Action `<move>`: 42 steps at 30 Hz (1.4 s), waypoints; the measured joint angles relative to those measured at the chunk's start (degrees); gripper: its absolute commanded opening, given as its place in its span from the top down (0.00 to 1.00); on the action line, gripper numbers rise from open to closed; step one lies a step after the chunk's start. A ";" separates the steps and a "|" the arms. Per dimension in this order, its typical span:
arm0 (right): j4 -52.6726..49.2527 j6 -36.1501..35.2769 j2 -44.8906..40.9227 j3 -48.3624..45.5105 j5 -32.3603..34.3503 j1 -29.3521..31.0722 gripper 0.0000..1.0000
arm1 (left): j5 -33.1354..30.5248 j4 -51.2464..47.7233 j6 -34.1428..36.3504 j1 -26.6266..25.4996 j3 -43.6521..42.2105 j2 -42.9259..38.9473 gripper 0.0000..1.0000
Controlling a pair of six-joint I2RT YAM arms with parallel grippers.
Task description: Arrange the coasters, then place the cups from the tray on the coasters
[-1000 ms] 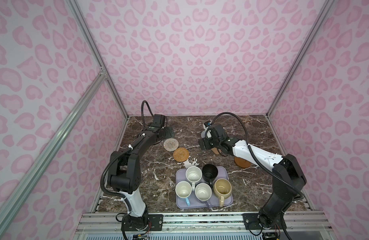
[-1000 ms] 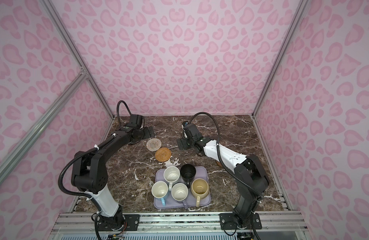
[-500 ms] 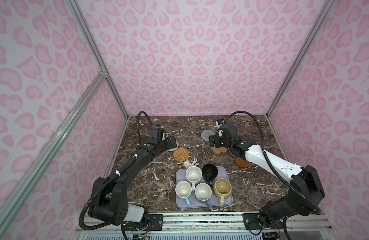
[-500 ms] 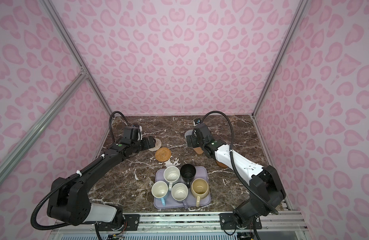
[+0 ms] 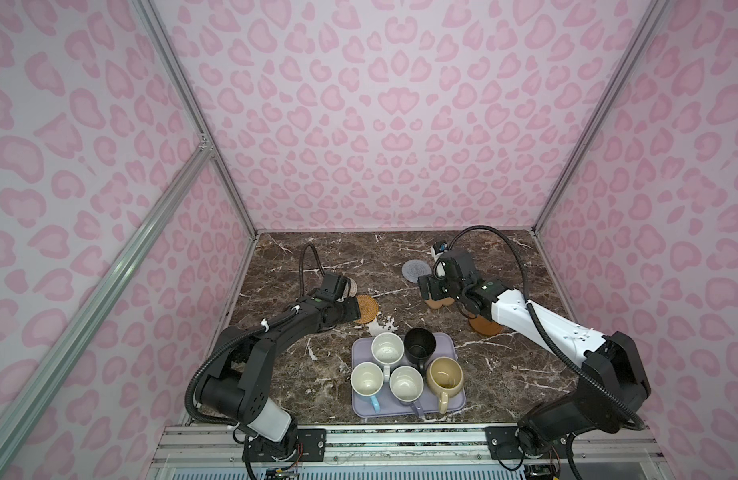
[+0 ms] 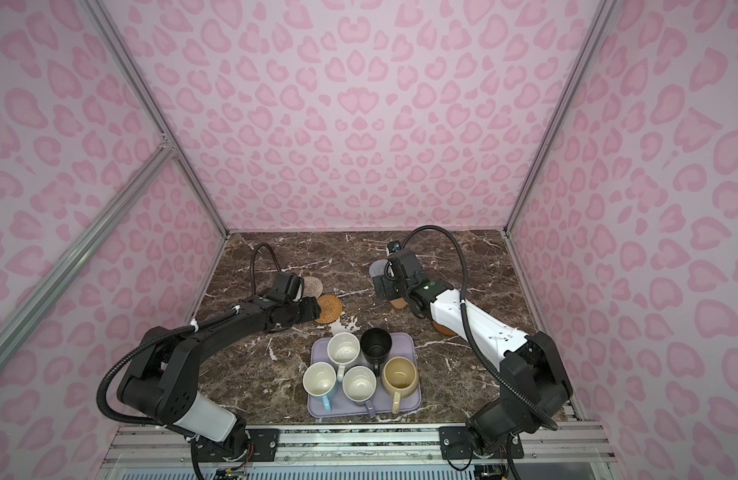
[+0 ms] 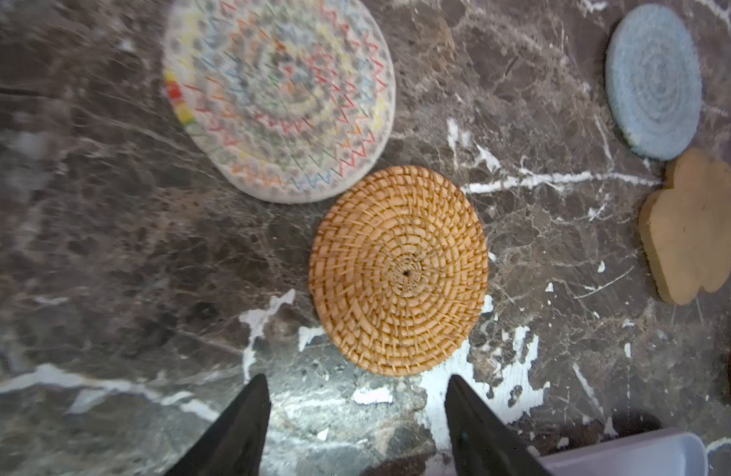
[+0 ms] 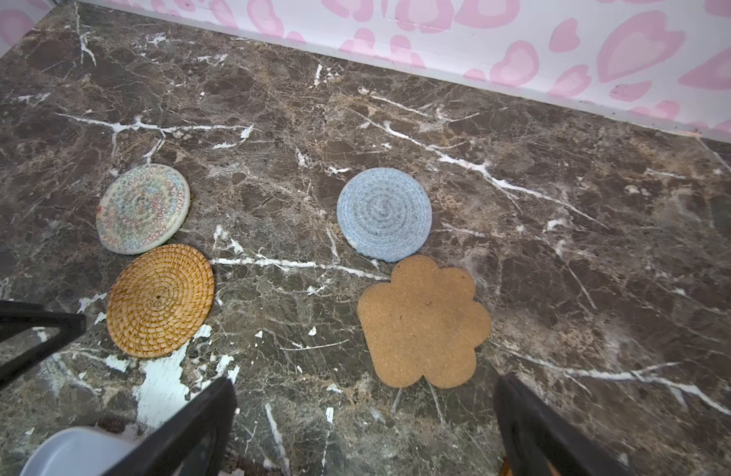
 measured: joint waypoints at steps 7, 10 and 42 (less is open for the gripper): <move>-0.22 -0.04 0.74 0.00 -0.70 0.02 0.00 | -4.13 0.00 -0.02 -1.38 2.75 5.68 0.35; -0.26 -0.04 0.90 0.00 -1.03 0.02 0.00 | -4.63 0.17 -0.02 -1.99 3.43 7.02 0.35; 1.07 1.09 0.74 -2.36 -5.66 -3.43 0.00 | -14.19 -5.22 0.48 -7.48 29.29 27.91 0.48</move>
